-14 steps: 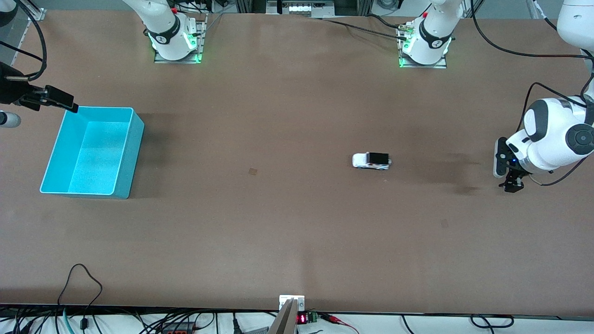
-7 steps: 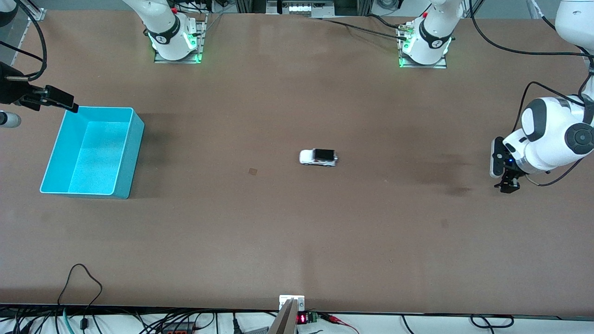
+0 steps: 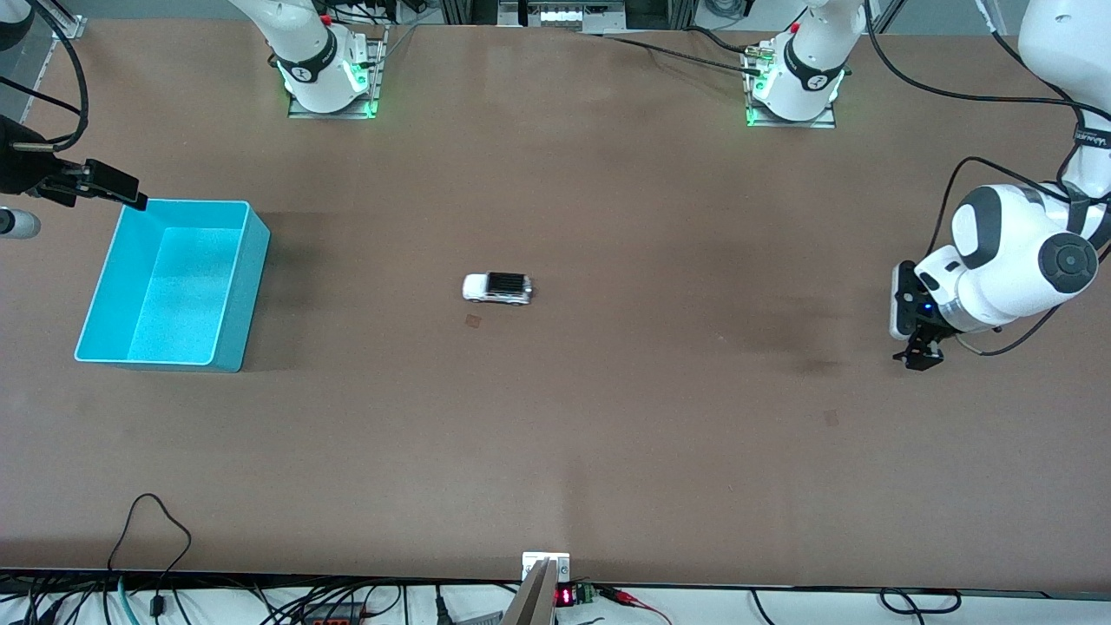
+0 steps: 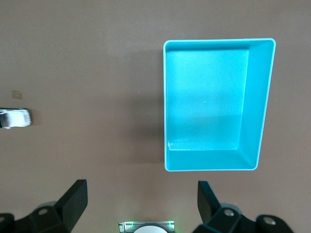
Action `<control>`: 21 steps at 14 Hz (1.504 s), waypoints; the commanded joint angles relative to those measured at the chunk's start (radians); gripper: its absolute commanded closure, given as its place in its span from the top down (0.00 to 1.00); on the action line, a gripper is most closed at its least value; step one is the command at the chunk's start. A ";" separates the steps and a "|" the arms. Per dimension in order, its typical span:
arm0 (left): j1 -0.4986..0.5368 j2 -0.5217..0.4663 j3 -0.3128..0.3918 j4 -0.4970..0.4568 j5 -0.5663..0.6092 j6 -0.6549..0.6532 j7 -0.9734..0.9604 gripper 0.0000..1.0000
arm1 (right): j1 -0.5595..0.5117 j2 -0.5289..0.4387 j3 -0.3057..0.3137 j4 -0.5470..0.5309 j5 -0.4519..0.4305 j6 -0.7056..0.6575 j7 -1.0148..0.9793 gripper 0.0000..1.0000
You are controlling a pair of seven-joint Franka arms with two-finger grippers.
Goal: Wind and store white jeep toy
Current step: 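Raise and withdraw the left gripper as the jeep rolls toward the box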
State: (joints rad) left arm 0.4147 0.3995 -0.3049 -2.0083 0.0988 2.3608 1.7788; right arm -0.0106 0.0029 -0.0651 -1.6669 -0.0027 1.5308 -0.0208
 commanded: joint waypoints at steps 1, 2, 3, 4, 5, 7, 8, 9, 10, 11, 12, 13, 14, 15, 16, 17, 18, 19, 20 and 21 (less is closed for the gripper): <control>-0.053 -0.024 0.006 0.025 -0.106 -0.031 -0.019 1.00 | -0.006 -0.009 0.005 -0.008 0.013 -0.009 -0.018 1.00; -0.066 -0.025 0.006 0.029 -0.114 -0.029 -0.050 1.00 | -0.006 -0.009 0.004 -0.008 0.013 -0.009 -0.016 1.00; -0.080 -0.027 0.006 0.045 -0.116 -0.031 -0.094 1.00 | -0.006 -0.009 0.004 -0.008 0.013 -0.011 -0.018 1.00; -0.094 -0.027 0.006 0.055 -0.116 -0.031 -0.129 1.00 | -0.006 -0.008 0.004 -0.008 0.013 -0.011 -0.016 1.00; -0.105 -0.027 0.006 0.066 -0.116 -0.031 -0.169 1.00 | -0.006 -0.007 0.005 -0.008 0.013 -0.014 -0.016 1.00; -0.117 -0.030 0.006 0.086 -0.116 -0.031 -0.293 1.00 | -0.006 -0.001 0.005 -0.008 0.013 -0.017 -0.018 1.00; -0.123 -0.031 0.006 0.098 -0.116 -0.031 -0.367 1.00 | -0.005 0.005 0.005 -0.008 0.013 -0.020 -0.019 1.00; -0.132 -0.031 0.006 0.106 -0.116 -0.031 -0.424 1.00 | -0.005 0.009 0.005 -0.007 0.013 -0.026 -0.019 1.00; -0.143 -0.031 0.006 0.114 -0.116 -0.029 -0.491 1.00 | -0.005 0.018 0.007 -0.007 0.013 -0.027 -0.019 1.00; -0.148 -0.031 0.006 0.131 -0.116 -0.031 -0.569 1.00 | -0.006 0.037 0.007 -0.004 0.012 -0.028 -0.022 1.00; -0.158 -0.031 0.006 0.137 -0.116 -0.029 -0.644 1.00 | -0.005 0.048 0.008 -0.002 0.012 -0.031 -0.022 1.00; -0.163 -0.033 0.006 0.158 -0.116 -0.031 -0.711 1.00 | -0.006 0.051 0.008 -0.002 0.012 -0.038 -0.021 1.00; -0.166 -0.034 0.006 0.172 -0.116 -0.029 -0.763 1.00 | -0.006 0.054 0.008 -0.002 0.012 -0.044 -0.019 1.00; -0.168 -0.042 0.006 0.190 -0.116 -0.029 -0.832 1.00 | -0.006 0.061 0.008 -0.002 0.013 -0.046 -0.021 1.00; -0.169 -0.044 0.006 0.207 -0.116 -0.031 -0.901 1.00 | -0.006 0.077 0.008 -0.002 0.013 -0.046 -0.021 1.00; -0.171 -0.044 0.006 0.224 -0.114 -0.031 -0.976 1.00 | -0.006 0.089 0.010 -0.004 0.013 -0.054 -0.022 1.00; -0.172 -0.045 0.006 0.240 -0.114 -0.031 -1.048 1.00 | -0.006 0.097 0.010 -0.004 0.015 -0.069 -0.048 1.00; -0.172 -0.047 0.006 0.249 -0.113 -0.031 -1.114 1.00 | -0.006 0.098 0.010 -0.008 0.015 -0.070 -0.114 1.00; -0.175 -0.057 0.006 0.252 -0.111 -0.031 -1.175 1.00 | -0.006 0.100 0.010 -0.020 0.020 -0.064 -0.178 1.00; -0.178 -0.059 0.007 0.260 -0.111 -0.031 -1.235 1.00 | -0.006 0.097 0.010 -0.042 0.021 -0.055 -0.207 1.00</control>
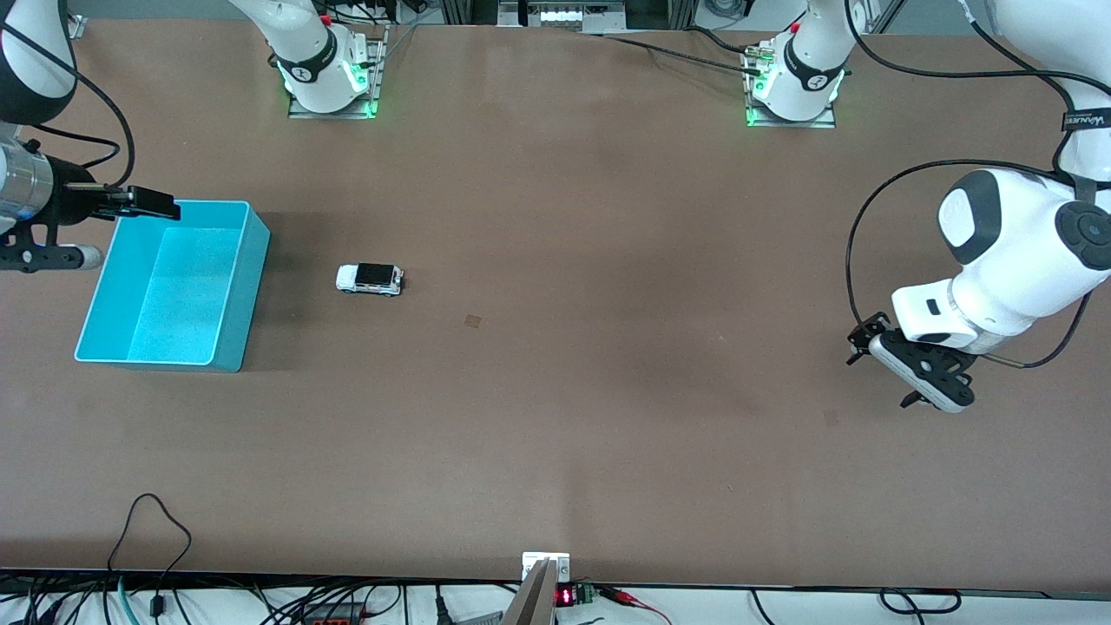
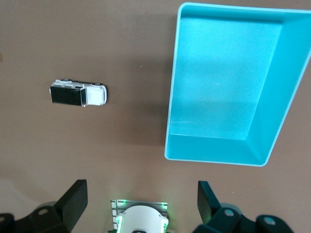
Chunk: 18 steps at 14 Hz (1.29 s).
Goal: Wind and store white jeep toy
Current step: 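Move the right gripper down over the rolled jeep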
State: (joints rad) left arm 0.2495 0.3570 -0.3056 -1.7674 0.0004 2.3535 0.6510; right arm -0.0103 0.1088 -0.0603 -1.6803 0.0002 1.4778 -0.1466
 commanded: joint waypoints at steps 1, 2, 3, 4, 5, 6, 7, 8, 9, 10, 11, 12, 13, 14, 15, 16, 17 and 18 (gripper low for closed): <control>-0.013 -0.021 0.014 0.020 -0.013 -0.023 -0.152 1.00 | -0.007 -0.015 0.005 -0.039 0.018 0.004 -0.083 1.00; -0.013 -0.033 0.017 0.020 -0.013 -0.028 -0.193 1.00 | -0.005 -0.017 0.005 -0.042 0.018 0.006 -0.085 1.00; -0.013 -0.041 0.020 0.022 -0.013 -0.046 -0.235 1.00 | -0.003 -0.021 0.005 -0.059 0.018 0.013 -0.087 1.00; -0.013 -0.055 0.023 0.023 -0.013 -0.068 -0.287 1.00 | -0.003 -0.032 0.005 -0.093 0.018 0.045 -0.094 1.00; -0.015 -0.069 0.031 0.023 -0.011 -0.085 -0.341 1.00 | -0.002 -0.055 0.005 -0.149 0.015 0.090 -0.125 1.00; -0.015 -0.085 0.034 0.029 -0.011 -0.111 -0.391 1.00 | 0.000 -0.092 0.005 -0.235 0.014 0.154 -0.161 1.00; -0.022 -0.092 0.039 0.052 -0.010 -0.146 -0.437 1.00 | 0.000 -0.127 0.007 -0.321 0.014 0.229 -0.189 1.00; -0.038 -0.093 0.063 0.074 -0.011 -0.190 -0.491 1.00 | 0.004 -0.150 0.008 -0.394 0.011 0.299 -0.215 1.00; -0.067 -0.099 0.094 0.104 -0.010 -0.238 -0.537 1.00 | 0.006 -0.175 0.031 -0.459 0.004 0.370 -0.232 1.00; -0.087 -0.101 0.120 0.133 -0.013 -0.291 -0.569 1.00 | -0.005 -0.185 0.084 -0.502 -0.002 0.428 -0.266 1.00; -0.093 -0.105 0.131 0.156 -0.013 -0.331 -0.594 1.00 | -0.040 -0.186 0.138 -0.527 -0.015 0.465 -0.318 1.00; -0.095 -0.110 0.140 0.175 -0.013 -0.365 -0.628 1.00 | -0.084 -0.181 0.202 -0.536 -0.023 0.492 -0.374 1.00; -0.101 -0.116 0.152 0.190 -0.016 -0.393 -0.648 1.00 | -0.123 -0.179 0.259 -0.544 -0.025 0.513 -0.422 1.00; -0.127 -0.118 0.175 0.203 -0.016 -0.408 -0.657 1.00 | -0.149 -0.178 0.310 -0.558 -0.025 0.541 -0.471 1.00; -0.162 -0.122 0.219 0.215 -0.017 -0.424 -0.674 1.00 | -0.154 -0.178 0.339 -0.571 -0.026 0.567 -0.520 1.00; -0.199 -0.128 0.261 0.232 -0.031 -0.462 -0.692 1.00 | -0.154 -0.178 0.368 -0.585 -0.026 0.591 -0.562 1.00; -0.232 -0.135 0.301 0.252 -0.057 -0.514 -0.720 1.00 | -0.157 -0.178 0.390 -0.607 -0.034 0.627 -0.592 1.00; -0.240 -0.142 0.318 0.276 -0.063 -0.569 -0.732 1.00 | -0.157 -0.178 0.401 -0.630 -0.040 0.662 -0.625 1.00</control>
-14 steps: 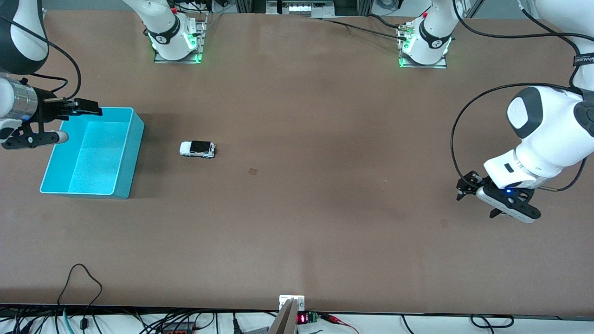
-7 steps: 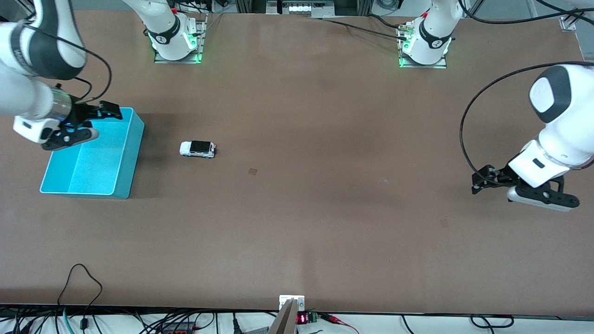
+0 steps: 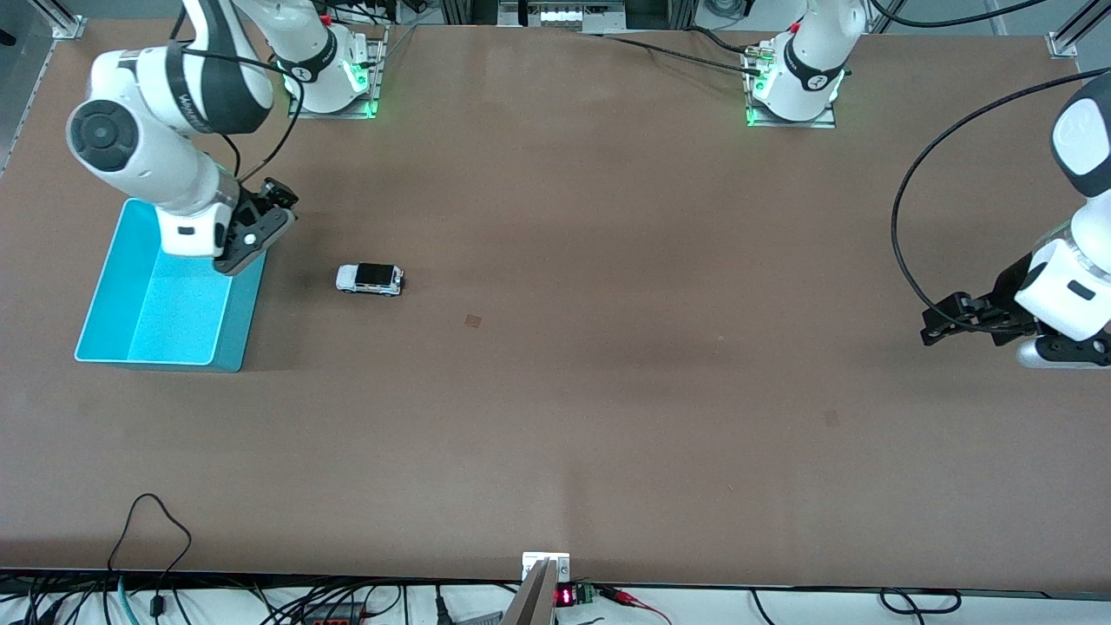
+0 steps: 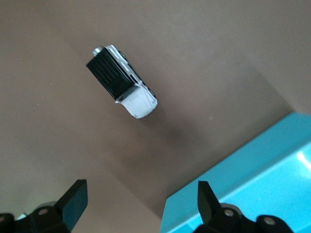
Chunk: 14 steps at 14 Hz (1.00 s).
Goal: Wind and store white jeep toy
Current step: 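Move the right gripper down over the rolled jeep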
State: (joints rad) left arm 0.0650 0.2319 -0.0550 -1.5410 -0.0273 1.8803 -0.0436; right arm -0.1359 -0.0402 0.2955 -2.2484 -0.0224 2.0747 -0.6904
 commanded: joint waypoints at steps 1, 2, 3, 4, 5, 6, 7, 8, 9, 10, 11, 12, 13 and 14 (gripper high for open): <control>-0.051 -0.028 0.067 0.068 -0.033 -0.133 -0.038 1.00 | -0.031 -0.027 0.054 -0.085 -0.017 0.102 -0.107 1.00; -0.045 -0.037 0.069 0.084 -0.031 -0.176 -0.036 1.00 | -0.030 -0.027 0.059 -0.104 -0.017 0.134 -0.132 1.00; -0.041 -0.048 0.069 0.085 -0.031 -0.209 -0.030 1.00 | -0.031 -0.026 0.069 -0.127 -0.019 0.171 -0.155 1.00; -0.036 -0.057 0.069 0.085 -0.029 -0.236 -0.024 1.00 | -0.031 -0.024 0.082 -0.147 -0.019 0.208 -0.181 1.00; -0.028 -0.063 0.067 0.084 -0.029 -0.253 -0.019 1.00 | -0.031 -0.012 0.093 -0.167 -0.021 0.252 -0.211 1.00; -0.022 -0.068 0.058 0.084 -0.029 -0.271 -0.022 1.00 | -0.031 0.002 0.100 -0.177 -0.027 0.287 -0.239 1.00; -0.019 -0.072 0.053 0.082 -0.029 -0.273 -0.025 1.00 | -0.033 0.016 0.106 -0.183 -0.031 0.310 -0.257 1.00; -0.013 -0.075 0.052 0.078 -0.028 -0.268 -0.024 1.00 | -0.039 0.022 0.123 -0.194 -0.034 0.336 -0.268 1.00; -0.013 -0.077 0.053 0.078 -0.026 -0.267 -0.024 1.00 | -0.041 0.028 0.137 -0.209 -0.048 0.358 -0.270 1.00; -0.013 -0.078 0.053 0.076 -0.023 -0.267 -0.022 1.00 | -0.039 0.032 0.139 -0.218 -0.063 0.373 -0.270 1.00; -0.013 -0.083 0.053 0.075 -0.022 -0.268 -0.021 1.00 | -0.039 0.045 0.140 -0.227 -0.082 0.390 -0.271 1.00; -0.014 -0.085 0.050 0.076 -0.020 -0.274 -0.021 1.00 | -0.039 0.057 0.140 -0.233 -0.099 0.409 -0.271 1.00; -0.017 -0.085 0.049 0.076 -0.022 -0.274 -0.021 1.00 | -0.041 0.072 0.143 -0.243 -0.117 0.436 -0.273 1.00; -0.020 -0.085 0.047 0.076 -0.020 -0.276 -0.021 1.00 | -0.041 0.089 0.145 -0.256 -0.126 0.470 -0.273 1.00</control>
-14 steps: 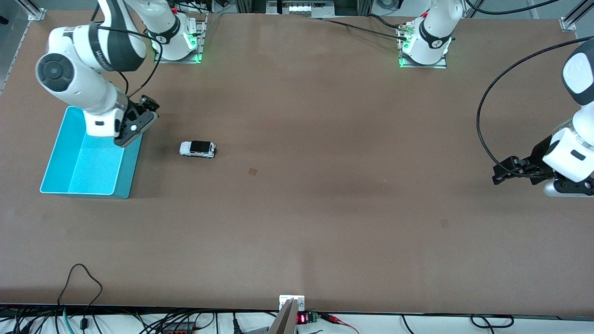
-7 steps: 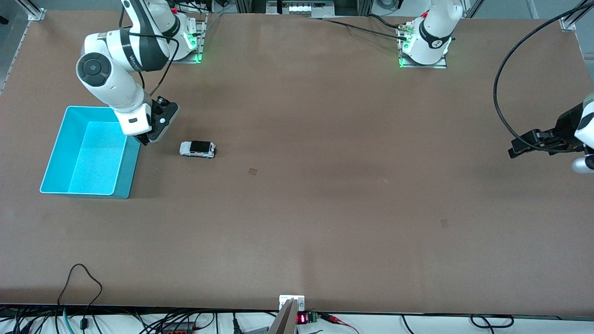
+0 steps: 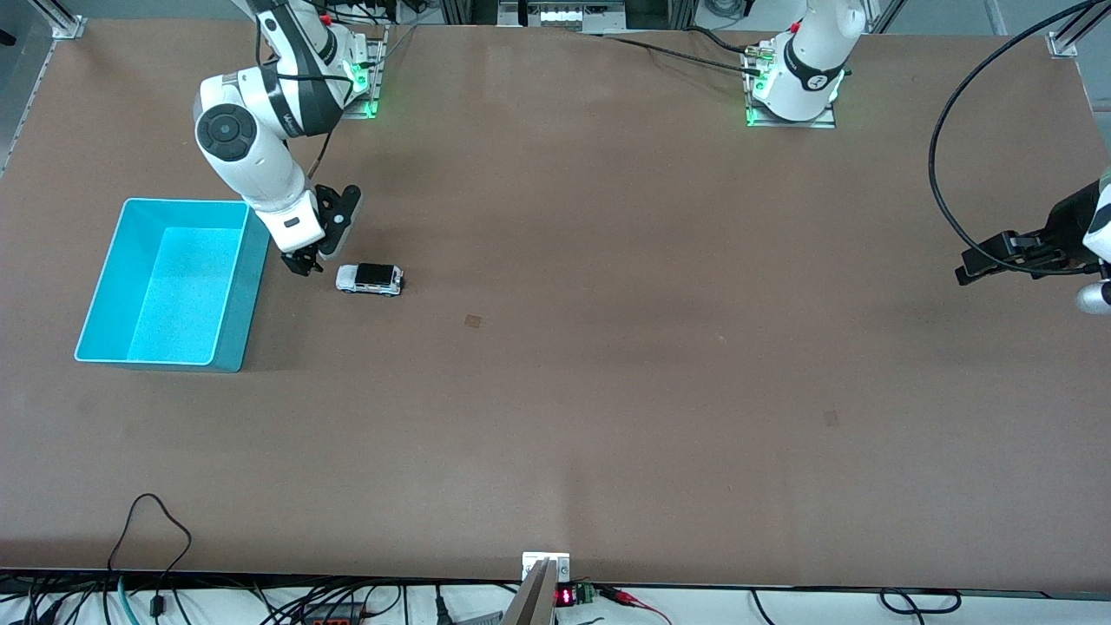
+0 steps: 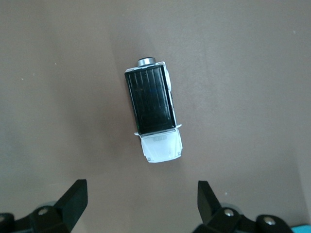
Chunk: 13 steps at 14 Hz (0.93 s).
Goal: Wind and store white jeep toy
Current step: 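Close the right gripper on the jeep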
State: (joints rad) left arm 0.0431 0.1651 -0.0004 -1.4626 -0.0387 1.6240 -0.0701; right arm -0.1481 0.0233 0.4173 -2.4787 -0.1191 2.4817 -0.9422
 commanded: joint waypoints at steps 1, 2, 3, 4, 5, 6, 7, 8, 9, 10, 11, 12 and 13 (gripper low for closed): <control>0.000 -0.018 -0.007 -0.004 -0.010 -0.021 0.006 1.00 | -0.028 0.038 0.023 -0.035 -0.030 0.095 -0.021 1.00; 0.000 -0.019 -0.007 -0.004 -0.010 -0.023 0.006 1.00 | -0.028 0.053 0.021 -0.039 -0.031 0.112 -0.021 1.00; 0.000 -0.022 -0.012 -0.004 -0.010 -0.023 0.006 1.00 | -0.027 0.063 0.023 -0.037 -0.033 0.118 -0.020 1.00; 0.000 -0.024 -0.013 -0.004 -0.012 -0.023 0.006 1.00 | -0.027 0.078 0.023 -0.036 -0.034 0.140 -0.020 1.00; 0.000 -0.025 -0.013 -0.004 -0.012 -0.023 0.007 1.00 | -0.027 0.092 0.023 -0.036 -0.034 0.160 -0.020 1.00; 0.000 -0.025 -0.012 -0.002 -0.009 -0.021 0.012 1.00 | -0.027 0.110 0.023 -0.036 -0.036 0.178 -0.018 1.00; 0.006 -0.025 -0.012 -0.004 -0.009 -0.023 0.039 1.00 | -0.025 0.127 0.023 -0.033 -0.037 0.195 -0.018 1.00; 0.009 -0.025 -0.010 -0.001 -0.010 -0.030 0.073 1.00 | -0.024 0.148 0.023 -0.029 -0.039 0.210 -0.018 1.00; 0.007 -0.024 -0.006 0.004 -0.010 -0.038 0.093 1.00 | -0.022 0.159 0.021 -0.028 -0.056 0.226 -0.018 1.00; 0.004 -0.019 -0.012 0.010 -0.012 -0.039 0.078 1.00 | -0.024 0.174 0.021 -0.025 -0.080 0.232 -0.017 1.00; 0.003 -0.019 -0.013 0.010 -0.012 -0.042 0.056 1.00 | -0.024 0.178 0.021 -0.020 -0.093 0.239 -0.015 1.00; 0.007 -0.021 -0.009 0.010 -0.012 -0.042 0.056 1.00 | -0.022 0.190 0.021 -0.016 -0.094 0.241 -0.010 1.00; 0.007 -0.022 -0.009 0.011 -0.012 -0.042 0.056 1.00 | -0.021 0.201 0.021 -0.006 -0.094 0.243 -0.009 1.00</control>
State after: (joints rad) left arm 0.0440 0.1525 -0.0093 -1.4624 -0.0387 1.6024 -0.0196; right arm -0.1520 0.1964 0.4233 -2.5066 -0.1908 2.7102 -0.9494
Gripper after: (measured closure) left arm 0.000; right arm 0.000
